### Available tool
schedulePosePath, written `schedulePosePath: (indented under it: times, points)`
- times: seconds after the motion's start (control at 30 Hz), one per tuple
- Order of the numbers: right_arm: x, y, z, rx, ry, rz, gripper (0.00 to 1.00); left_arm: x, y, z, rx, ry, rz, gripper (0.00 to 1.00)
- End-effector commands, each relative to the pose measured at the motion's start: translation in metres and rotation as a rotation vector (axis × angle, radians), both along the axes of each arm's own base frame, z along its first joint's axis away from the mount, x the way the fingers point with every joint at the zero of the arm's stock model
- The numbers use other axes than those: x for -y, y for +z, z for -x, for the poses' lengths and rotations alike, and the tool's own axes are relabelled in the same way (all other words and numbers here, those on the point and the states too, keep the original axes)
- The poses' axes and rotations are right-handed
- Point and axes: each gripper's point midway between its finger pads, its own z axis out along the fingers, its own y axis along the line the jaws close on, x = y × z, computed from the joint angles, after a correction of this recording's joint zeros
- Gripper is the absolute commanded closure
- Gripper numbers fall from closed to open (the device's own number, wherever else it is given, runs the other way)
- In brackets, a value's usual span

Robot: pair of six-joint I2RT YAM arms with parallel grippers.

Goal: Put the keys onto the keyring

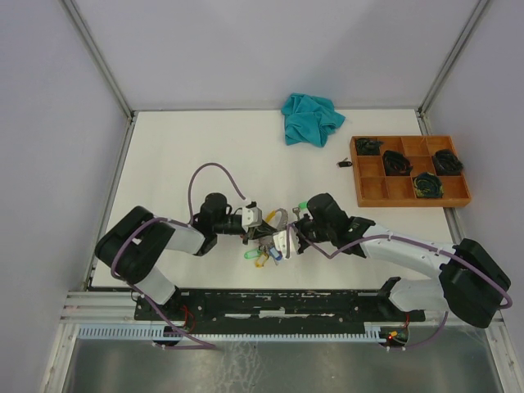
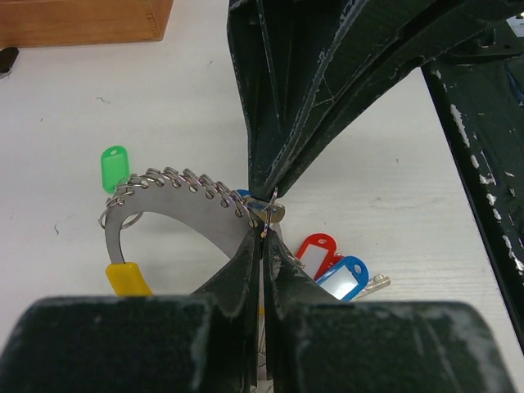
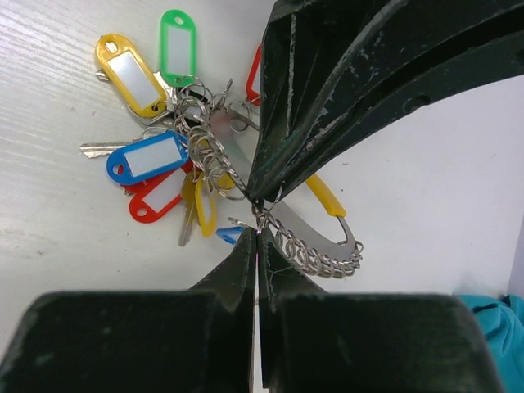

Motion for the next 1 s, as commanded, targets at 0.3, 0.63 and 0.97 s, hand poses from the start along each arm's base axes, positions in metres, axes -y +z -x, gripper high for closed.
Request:
schedulePosePath:
  times: [0.3, 0.63, 0.97]
  points:
    - [-0.003, 0.024, 0.01, -0.133, -0.133, -0.146, 0.99, -0.001, 0.032, -0.015, 0.224, 0.027, 0.098, 0.97]
    - [0.001, 0.028, -0.006, -0.208, -0.22, -0.251, 0.99, -0.005, 0.021, -0.003, 0.349, -0.036, 0.108, 0.97]
    - [-0.01, 0.023, -0.006, -0.237, -0.166, -0.246, 0.99, -0.005, 0.017, 0.0, 0.376, -0.053, 0.112, 0.97]
